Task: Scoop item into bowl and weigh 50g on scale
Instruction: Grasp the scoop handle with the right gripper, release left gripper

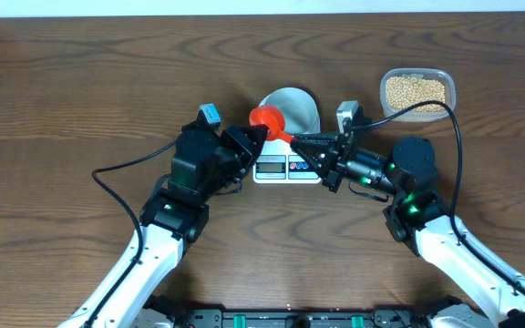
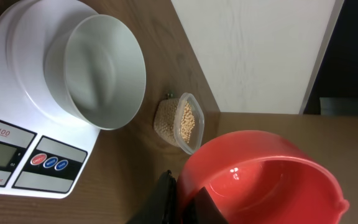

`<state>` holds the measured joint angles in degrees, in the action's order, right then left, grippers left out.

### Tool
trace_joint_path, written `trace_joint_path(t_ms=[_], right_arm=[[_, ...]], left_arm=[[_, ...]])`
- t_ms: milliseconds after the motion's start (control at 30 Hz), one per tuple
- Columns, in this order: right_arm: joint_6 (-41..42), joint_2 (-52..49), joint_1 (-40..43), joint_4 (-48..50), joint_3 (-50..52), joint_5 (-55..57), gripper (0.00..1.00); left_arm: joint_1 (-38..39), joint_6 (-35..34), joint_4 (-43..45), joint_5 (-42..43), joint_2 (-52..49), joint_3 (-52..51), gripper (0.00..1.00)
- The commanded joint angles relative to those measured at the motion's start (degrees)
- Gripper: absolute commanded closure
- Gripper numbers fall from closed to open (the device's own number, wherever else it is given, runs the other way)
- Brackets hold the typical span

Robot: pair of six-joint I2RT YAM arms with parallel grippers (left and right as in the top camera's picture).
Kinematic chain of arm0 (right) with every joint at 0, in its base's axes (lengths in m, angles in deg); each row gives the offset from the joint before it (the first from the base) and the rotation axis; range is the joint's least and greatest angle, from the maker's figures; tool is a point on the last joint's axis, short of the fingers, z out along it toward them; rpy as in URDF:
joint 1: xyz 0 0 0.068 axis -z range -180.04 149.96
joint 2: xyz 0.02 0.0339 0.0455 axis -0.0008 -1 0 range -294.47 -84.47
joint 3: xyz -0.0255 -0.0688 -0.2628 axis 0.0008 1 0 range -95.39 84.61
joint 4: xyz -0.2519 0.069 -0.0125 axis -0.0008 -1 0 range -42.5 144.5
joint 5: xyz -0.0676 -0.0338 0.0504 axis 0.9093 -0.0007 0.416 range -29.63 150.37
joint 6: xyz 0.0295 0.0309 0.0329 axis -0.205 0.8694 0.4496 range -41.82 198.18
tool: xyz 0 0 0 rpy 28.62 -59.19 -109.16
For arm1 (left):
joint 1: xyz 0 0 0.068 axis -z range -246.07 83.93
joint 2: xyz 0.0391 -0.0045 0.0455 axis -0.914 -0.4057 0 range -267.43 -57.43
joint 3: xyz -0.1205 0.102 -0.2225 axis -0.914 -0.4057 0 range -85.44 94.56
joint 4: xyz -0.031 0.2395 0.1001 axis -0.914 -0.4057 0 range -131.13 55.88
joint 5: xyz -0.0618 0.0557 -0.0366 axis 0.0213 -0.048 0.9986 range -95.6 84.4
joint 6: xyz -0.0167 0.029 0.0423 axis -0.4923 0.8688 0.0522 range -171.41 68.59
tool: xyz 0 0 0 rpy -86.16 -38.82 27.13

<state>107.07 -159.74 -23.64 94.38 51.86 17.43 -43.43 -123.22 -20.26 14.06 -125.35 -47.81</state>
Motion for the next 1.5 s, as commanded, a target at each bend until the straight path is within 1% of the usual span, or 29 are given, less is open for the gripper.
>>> trace_joint_path(t_ms=[0, 67, 133, 567, 700, 767, 900, 1000, 1200, 1233, 1367, 1467], right_arm=[[-0.9, 0.0, -0.5, 0.0, -0.8, 1.0, 0.93], [-0.9, 0.0, -0.5, 0.0, -0.8, 1.0, 0.98], [-0.9, 0.0, -0.5, 0.0, -0.8, 1.0, 0.99], [-0.9, 0.0, -0.4, 0.0, -0.8, 3.1, 0.99], [-0.9, 0.0, -0.3, -0.2, -0.8, 4.8, 0.99], [-0.9, 0.0, -0.3, -0.3, -0.8, 5.9, 0.99], [-0.9, 0.0, 0.4, -0.4, -0.8, 6.4, 0.99], [-0.9, 0.0, 1.1, -0.9, -0.8, 6.9, 0.99], [-0.9, 0.0, 2.4, -1.9, -0.8, 9.0, 0.99], [-0.9, 0.0, 2.8, -1.9, -0.8, 9.1, 0.99], [-0.9, 0.0, 4.1, -2.0, -0.8, 9.9, 0.99], [-0.9, 0.0, 5.5, -2.2, -0.8, 9.9, 0.99]], left_arm=[[0.2, 0.2, 0.0, 0.8, 0.2, 0.5, 0.93], [0.2, 0.2, 0.0, 0.9, 0.2, 0.5, 0.92], [0.2, 0.2, 0.0, 0.9, 0.2, 0.5, 0.93], [0.2, 0.2, 0.0, 0.7, 0.2, 0.5, 0.91], [0.2, 0.2, 0.0, 0.6, 0.2, 0.5, 0.83], [0.2, 0.2, 0.0, 0.5, 0.2, 0.5, 0.76], [0.2, 0.2, 0.0, 0.2, 0.2, 0.5, 0.68], [0.2, 2.2, 0.0, 0.2, 0.2, 0.5, 0.62], [0.2, 6.4, 0.0, 0.2, 0.2, 0.5, 0.4], [0.2, 8.1, 0.0, 0.2, 0.2, 0.5, 0.37], [0.2, 10.8, 0.0, -0.3, 0.2, 0.5, 0.32], [0.2, 10.8, -1.1, -2.8, 0.2, 0.5, 0.28]])
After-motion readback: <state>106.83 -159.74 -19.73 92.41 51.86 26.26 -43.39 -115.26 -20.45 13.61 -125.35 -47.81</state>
